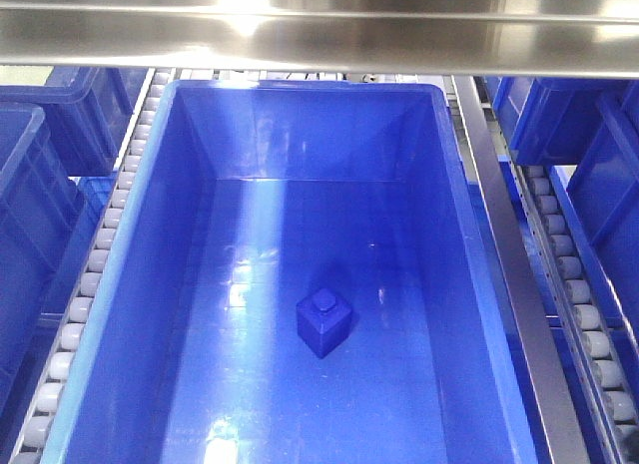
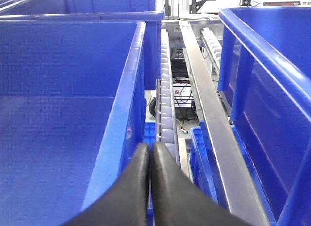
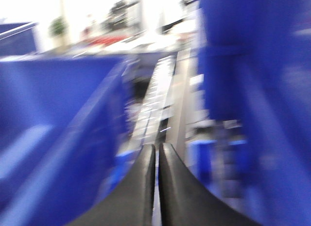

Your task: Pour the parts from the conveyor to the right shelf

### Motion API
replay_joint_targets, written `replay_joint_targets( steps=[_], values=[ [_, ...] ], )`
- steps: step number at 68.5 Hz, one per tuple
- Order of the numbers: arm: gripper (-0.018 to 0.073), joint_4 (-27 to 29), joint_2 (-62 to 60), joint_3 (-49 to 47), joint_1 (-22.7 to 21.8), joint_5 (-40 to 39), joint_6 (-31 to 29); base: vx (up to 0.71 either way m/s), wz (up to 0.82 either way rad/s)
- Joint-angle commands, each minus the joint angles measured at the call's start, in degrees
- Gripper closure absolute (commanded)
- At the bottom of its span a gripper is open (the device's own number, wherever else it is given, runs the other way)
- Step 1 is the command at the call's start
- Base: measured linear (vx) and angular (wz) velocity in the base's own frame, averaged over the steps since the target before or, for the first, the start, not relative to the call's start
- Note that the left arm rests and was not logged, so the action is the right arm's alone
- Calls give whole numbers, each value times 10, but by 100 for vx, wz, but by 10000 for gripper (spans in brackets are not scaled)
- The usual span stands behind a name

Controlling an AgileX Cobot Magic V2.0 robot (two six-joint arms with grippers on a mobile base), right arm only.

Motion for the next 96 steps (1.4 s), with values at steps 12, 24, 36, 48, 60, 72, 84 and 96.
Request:
replay_joint_targets(
  steps=[12, 24, 36, 48, 60, 72, 84, 96],
  values=[
    [569, -1, -92, 26, -92, -26, -5, 0, 0],
    [569, -1, -138, 56, -95, -15, -5, 0, 0],
    [569, -6, -138, 59, -78, 8, -5, 0, 0],
    [569, -26, -138, 59, -41, 8, -5, 0, 0],
    [569, -36, -138, 59, -32, 8, -5, 0, 0],
    [569, -36, -138, 59, -32, 8, -5, 0, 0],
    [569, -36, -136, 59, -32, 8, -5, 0, 0],
    [569, -36, -136, 59, -32, 8, -5, 0, 0]
  ],
)
